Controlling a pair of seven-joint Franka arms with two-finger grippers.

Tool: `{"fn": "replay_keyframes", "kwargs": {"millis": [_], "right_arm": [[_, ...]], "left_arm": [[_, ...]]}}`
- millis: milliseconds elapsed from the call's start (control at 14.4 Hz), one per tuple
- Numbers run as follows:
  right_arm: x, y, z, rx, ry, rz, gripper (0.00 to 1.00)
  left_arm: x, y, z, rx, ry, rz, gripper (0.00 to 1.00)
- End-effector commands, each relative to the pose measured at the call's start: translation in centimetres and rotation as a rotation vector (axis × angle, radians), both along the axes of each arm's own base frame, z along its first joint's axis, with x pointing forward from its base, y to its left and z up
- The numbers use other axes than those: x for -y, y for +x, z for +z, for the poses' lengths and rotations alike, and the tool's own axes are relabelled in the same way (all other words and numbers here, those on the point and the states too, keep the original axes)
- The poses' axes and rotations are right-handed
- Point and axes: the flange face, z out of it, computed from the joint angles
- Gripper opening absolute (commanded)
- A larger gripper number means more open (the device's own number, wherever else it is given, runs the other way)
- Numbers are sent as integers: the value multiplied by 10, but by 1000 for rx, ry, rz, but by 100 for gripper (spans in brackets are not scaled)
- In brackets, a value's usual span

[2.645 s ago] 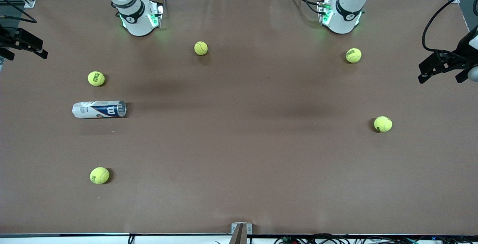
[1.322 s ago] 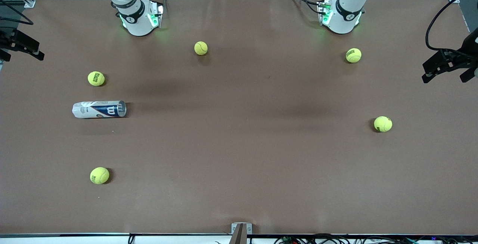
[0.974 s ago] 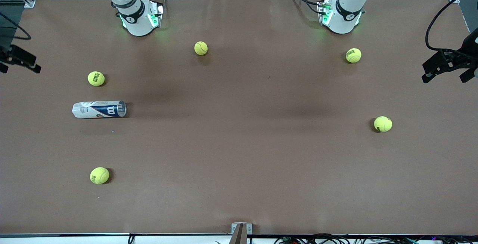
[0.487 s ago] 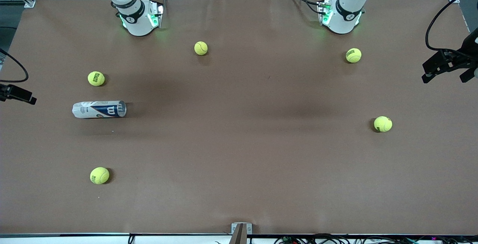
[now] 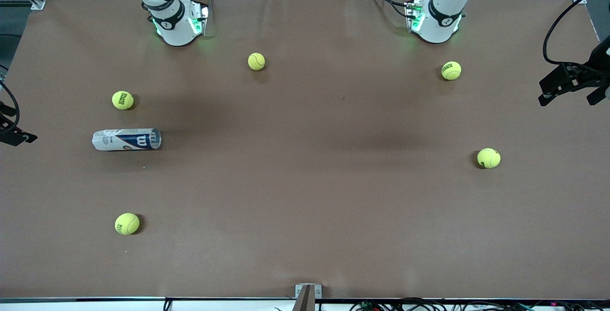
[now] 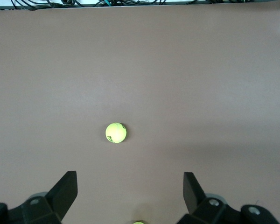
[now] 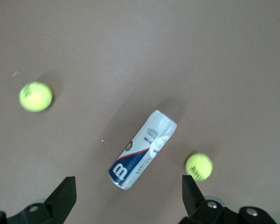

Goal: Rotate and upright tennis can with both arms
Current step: 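Lower the right gripper onto the lying can and grasp it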

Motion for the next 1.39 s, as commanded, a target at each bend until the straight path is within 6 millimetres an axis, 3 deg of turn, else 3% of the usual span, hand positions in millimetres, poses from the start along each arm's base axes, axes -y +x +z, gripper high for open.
{"fn": "replay_keyframes", "kwargs": {"millis": [0, 348, 557, 696, 835, 1322], "right_arm": [[-4, -3, -37, -47, -17, -266, 100], [-46, -13, -121, -106, -69, -511, 100], [-50, -33, -190, -84, -75, -560, 100], [-53, -33, -230, -108, -84, -581, 100], [-50, -35, -252, -139, -91, -582, 100], [-42, -42, -297, -166, -89, -534, 100]], "left_arm": [[-2, 0, 4, 4, 11, 3, 100], [-2, 0, 3, 1, 12, -3, 100], [-2, 0, 3, 0, 12, -3, 100], [-3, -1, 3, -11, 13, -4, 100], [-2, -2, 3, -13, 13, -6, 100], [-2, -3, 1, -25, 13, -4, 100]]}}
